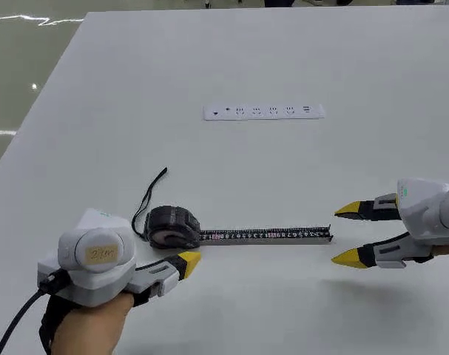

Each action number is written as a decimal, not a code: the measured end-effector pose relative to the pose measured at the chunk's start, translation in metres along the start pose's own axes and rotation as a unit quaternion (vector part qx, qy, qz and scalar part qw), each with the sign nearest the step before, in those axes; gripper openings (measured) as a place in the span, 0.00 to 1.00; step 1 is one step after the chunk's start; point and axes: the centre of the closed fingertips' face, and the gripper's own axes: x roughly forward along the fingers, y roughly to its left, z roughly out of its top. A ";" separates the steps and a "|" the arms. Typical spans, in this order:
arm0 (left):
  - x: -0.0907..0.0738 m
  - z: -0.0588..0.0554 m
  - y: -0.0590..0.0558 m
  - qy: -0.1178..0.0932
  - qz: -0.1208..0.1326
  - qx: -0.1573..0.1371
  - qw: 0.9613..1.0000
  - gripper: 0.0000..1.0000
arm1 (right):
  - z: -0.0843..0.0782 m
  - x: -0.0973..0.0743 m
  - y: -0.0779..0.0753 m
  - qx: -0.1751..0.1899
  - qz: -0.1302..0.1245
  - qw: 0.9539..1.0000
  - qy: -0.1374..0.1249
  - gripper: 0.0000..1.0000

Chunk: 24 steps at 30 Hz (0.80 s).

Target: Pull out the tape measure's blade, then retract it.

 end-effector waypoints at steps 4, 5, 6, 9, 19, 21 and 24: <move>0.005 0.000 -0.001 0.001 0.005 -0.002 1.000 0.89 | -0.001 0.005 0.000 -0.009 0.014 1.000 -0.001 0.43; 0.006 0.000 -0.002 0.002 0.006 -0.002 1.000 0.89 | -0.001 0.006 -0.001 -0.012 0.016 1.000 -0.003 0.43; 0.007 -0.001 -0.002 0.003 0.006 -0.004 1.000 0.89 | -0.001 0.008 -0.002 -0.013 0.019 1.000 -0.004 0.42; 0.010 -0.002 -0.002 0.005 0.009 -0.008 1.000 0.88 | -0.002 0.011 -0.005 -0.016 0.024 1.000 -0.004 0.40; 0.021 -0.002 0.003 0.010 0.022 -0.020 1.000 0.86 | -0.007 0.022 -0.012 -0.028 0.034 0.999 -0.004 0.35; 0.023 -0.002 0.004 0.012 0.023 -0.021 0.999 0.85 | -0.008 0.024 -0.013 -0.030 0.038 0.999 -0.004 0.33; 0.025 -0.001 0.003 0.013 0.026 -0.020 0.999 0.85 | -0.010 0.026 -0.016 -0.037 0.040 0.999 -0.005 0.30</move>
